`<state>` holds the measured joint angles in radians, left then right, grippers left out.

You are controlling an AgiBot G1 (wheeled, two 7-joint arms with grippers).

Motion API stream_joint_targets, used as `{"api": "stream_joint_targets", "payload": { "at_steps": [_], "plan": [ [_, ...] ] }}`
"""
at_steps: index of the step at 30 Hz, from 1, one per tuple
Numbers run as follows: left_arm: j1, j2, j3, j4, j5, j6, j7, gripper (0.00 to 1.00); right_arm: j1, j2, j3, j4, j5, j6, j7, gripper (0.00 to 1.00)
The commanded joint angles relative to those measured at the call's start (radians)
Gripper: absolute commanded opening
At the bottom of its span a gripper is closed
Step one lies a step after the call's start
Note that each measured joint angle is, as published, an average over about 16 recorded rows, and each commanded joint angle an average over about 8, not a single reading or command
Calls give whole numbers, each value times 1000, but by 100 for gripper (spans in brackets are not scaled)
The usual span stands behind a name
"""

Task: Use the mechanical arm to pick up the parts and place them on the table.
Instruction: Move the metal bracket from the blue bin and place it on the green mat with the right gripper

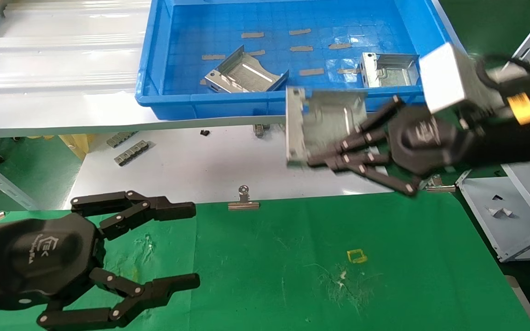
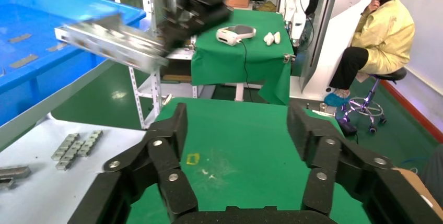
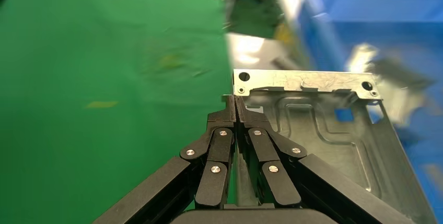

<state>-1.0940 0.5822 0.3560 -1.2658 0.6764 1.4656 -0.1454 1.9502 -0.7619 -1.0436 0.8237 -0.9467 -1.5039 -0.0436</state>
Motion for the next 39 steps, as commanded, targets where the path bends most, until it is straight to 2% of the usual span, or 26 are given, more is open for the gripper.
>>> {"api": "stream_joint_targets", "payload": {
  "at_steps": [1,9,15,21,28,39],
  "plan": [
    [0,0,0,0,0,0,0,100,-4,18,-10,-5,-6,-61,-39,0],
    [0,0,0,0,0,0,0,100,-129,71,-81,29,-9,-64,-143,0],
    [0,0,0,0,0,0,0,100,-219,73,-115,-7,-30,-40,-249,0],
    [0,0,0,0,0,0,0,100,-279,52,-141,-89,-76,-16,-373,0],
    [0,0,0,0,0,0,0,100,-327,8,-159,-213,-137,50,-545,0],
    [0,0,0,0,0,0,0,100,-351,-73,-131,-396,-109,91,-715,0]
  ]
}}
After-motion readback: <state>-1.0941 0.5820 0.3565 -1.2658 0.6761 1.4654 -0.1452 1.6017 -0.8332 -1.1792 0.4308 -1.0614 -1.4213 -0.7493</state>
